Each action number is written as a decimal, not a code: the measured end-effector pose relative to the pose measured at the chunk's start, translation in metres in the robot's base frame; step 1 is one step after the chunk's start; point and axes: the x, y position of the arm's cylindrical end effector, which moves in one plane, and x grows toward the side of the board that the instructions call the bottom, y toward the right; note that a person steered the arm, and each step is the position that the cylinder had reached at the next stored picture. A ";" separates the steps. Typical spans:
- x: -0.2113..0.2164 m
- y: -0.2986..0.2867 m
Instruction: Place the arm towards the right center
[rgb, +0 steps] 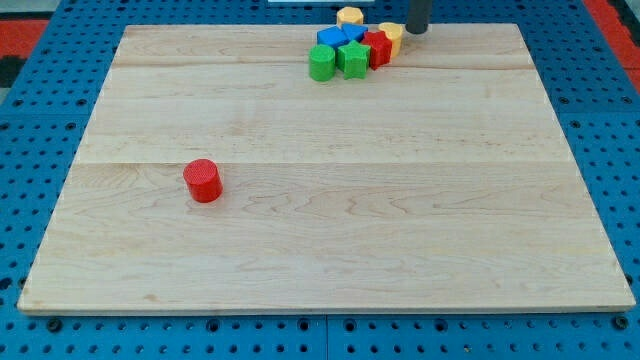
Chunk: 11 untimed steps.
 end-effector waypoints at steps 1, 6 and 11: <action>0.002 -0.001; 0.030 0.186; 0.295 -0.157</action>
